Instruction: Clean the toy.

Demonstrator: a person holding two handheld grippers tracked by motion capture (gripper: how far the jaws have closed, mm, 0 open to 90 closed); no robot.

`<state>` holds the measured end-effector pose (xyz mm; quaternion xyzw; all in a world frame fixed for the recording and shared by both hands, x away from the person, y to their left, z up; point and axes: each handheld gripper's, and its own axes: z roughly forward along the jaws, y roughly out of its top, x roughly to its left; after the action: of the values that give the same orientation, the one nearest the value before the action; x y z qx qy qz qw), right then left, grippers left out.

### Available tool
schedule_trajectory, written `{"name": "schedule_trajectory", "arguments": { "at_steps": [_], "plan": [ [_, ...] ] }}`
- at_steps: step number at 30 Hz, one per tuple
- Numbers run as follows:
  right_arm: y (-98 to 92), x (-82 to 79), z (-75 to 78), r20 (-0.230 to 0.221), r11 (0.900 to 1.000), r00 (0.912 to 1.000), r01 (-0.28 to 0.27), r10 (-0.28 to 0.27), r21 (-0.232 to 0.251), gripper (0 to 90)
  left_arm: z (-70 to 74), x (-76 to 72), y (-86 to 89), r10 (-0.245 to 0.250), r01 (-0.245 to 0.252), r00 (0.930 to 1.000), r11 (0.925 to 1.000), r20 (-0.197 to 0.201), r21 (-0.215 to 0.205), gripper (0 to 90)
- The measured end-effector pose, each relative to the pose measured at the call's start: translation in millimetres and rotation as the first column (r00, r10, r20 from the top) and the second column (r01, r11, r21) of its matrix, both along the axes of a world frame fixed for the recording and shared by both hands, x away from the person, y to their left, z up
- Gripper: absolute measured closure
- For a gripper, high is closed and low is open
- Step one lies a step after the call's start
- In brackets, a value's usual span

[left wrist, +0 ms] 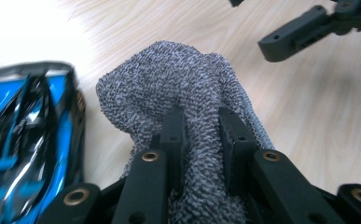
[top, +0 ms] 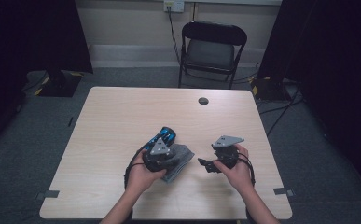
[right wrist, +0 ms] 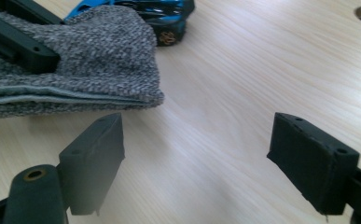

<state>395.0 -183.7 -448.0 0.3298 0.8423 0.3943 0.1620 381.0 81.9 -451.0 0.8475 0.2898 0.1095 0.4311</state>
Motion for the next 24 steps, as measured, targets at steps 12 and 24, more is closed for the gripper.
{"name": "schedule_trajectory", "arguments": {
  "at_steps": [12, 24],
  "plan": [
    [-32.6, -3.2, 0.0, -0.007, 0.999, 0.9987, 0.050, -0.050, -0.003, 17.6, -12.1, 24.9, -55.8, 0.066, -0.066, 0.9978, 0.9976, -0.009, 0.020, 74.0],
    [-52.9, -5.8, -6.4, -0.027, 0.997, 0.9966, 0.079, -0.078, 0.009, 17.6, -17.0, 30.9, -88.3, 0.088, -0.090, 0.9946, 0.9955, -0.055, -0.028, 56.9]
  ]
}}
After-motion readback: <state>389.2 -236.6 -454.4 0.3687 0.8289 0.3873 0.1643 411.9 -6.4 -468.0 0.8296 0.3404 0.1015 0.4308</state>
